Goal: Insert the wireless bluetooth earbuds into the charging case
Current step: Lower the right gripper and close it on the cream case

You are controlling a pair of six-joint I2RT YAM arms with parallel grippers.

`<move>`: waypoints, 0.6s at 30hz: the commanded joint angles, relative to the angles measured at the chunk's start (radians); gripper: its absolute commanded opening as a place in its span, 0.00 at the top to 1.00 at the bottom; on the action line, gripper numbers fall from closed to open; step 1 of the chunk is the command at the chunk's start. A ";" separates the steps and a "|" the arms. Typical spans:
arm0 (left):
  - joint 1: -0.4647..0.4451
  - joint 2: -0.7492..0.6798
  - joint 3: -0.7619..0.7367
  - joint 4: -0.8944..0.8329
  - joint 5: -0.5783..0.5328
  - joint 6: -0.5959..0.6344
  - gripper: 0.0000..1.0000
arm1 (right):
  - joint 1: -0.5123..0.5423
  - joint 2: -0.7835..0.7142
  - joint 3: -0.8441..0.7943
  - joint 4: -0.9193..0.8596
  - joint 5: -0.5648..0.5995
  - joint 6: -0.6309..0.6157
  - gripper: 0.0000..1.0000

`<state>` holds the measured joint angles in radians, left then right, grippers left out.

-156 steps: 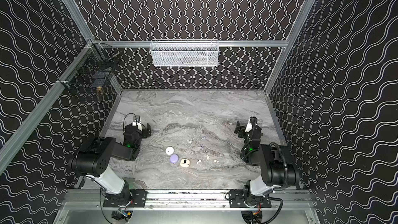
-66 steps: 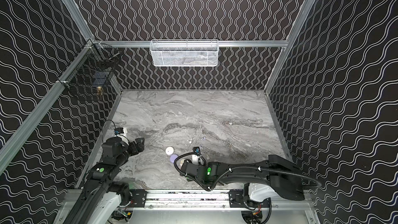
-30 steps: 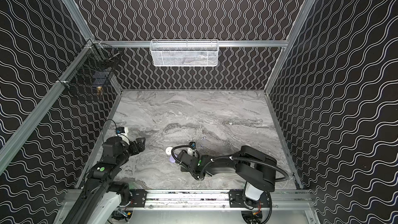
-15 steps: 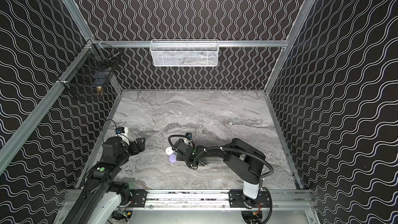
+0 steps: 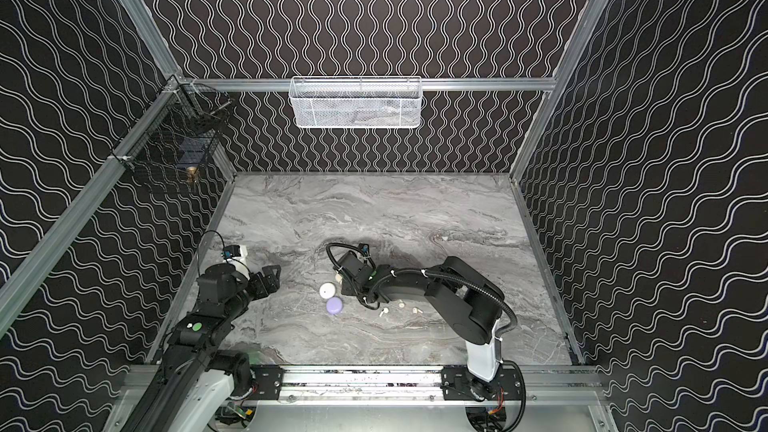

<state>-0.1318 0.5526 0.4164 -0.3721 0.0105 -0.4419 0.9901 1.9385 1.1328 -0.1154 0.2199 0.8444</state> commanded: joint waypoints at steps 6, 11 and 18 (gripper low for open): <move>0.001 -0.007 -0.005 0.022 -0.001 0.000 0.12 | -0.054 0.121 0.176 -0.145 0.002 -0.068 0.66; 0.000 -0.003 -0.005 0.026 -0.002 0.000 0.12 | -0.073 0.163 0.251 -0.142 -0.037 -0.101 0.60; 0.001 0.004 -0.003 0.029 -0.016 -0.003 0.12 | -0.075 0.239 0.377 -0.175 -0.075 -0.139 0.56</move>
<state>-0.1318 0.5545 0.4118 -0.3672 0.0032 -0.4423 0.9154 2.1555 1.4776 -0.2134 0.1745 0.7284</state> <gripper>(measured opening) 0.882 0.440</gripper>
